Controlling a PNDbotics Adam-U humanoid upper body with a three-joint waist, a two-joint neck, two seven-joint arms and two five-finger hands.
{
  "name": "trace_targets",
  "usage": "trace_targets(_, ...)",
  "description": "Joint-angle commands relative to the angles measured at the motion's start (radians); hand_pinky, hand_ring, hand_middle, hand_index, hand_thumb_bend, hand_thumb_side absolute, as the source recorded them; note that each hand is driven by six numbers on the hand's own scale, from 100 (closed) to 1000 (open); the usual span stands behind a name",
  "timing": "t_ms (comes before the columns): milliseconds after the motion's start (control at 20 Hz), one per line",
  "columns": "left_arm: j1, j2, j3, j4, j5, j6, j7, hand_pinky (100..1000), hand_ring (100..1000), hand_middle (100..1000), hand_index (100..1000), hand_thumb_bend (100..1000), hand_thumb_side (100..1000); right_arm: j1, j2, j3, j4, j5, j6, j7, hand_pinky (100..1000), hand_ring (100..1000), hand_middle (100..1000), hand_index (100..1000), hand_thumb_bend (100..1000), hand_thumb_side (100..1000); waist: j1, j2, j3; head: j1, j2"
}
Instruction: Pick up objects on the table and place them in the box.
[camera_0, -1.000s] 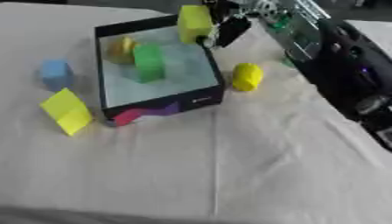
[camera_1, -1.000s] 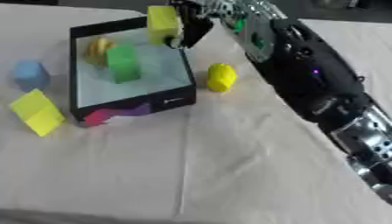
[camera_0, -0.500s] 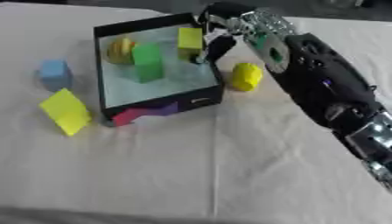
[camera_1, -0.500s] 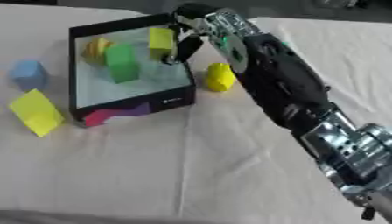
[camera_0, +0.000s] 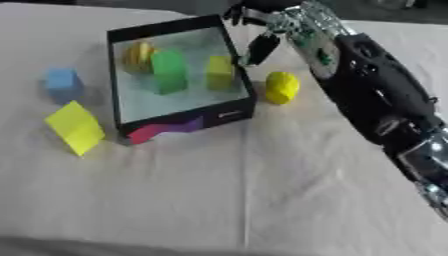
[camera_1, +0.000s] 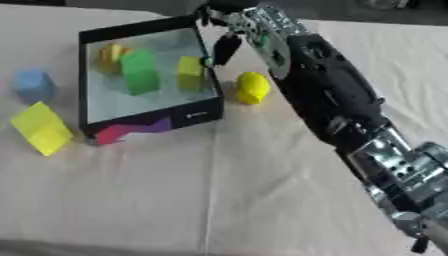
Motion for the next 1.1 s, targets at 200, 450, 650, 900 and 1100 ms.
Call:
trace_targets(200,0.004,0.031,0.008,0.000,0.001,0.006,0.001,742,783,761,803,143,767,-0.019,-0.160,-0.052,-0.109,-0.177,0.070,-0.019,833,826,798,910,265,135,-0.009,-0.024,-0.015,0.022,0.002)
trace_targets(450,0.016,0.040,0.007,0.006,-0.003,0.012,-0.007,741,783,761,802,137,774,0.020,-0.287,-0.080,-0.130,-0.274,0.090,0.005,838,835,808,910,249,136,-0.011,-0.024,-0.029,0.029,-0.001)
trace_targets(650,0.022,0.045,0.004,0.008,-0.008,0.016,-0.014,741,783,760,802,133,778,0.067,-0.350,-0.091,-0.131,-0.303,0.083,0.028,843,846,820,914,266,161,-0.013,-0.021,-0.035,0.032,-0.004)
trace_targets(900,0.020,0.045,0.003,0.009,-0.011,0.019,-0.020,741,783,760,802,133,779,0.116,-0.398,-0.089,-0.134,-0.293,0.039,0.090,859,866,834,919,331,207,-0.014,-0.018,-0.033,0.033,-0.012)
trace_targets(1100,0.015,0.043,0.003,0.010,-0.012,0.021,-0.023,741,783,760,802,133,779,0.140,-0.413,-0.091,-0.118,-0.289,-0.006,0.159,871,876,841,926,334,188,-0.015,-0.016,-0.029,0.037,-0.019)
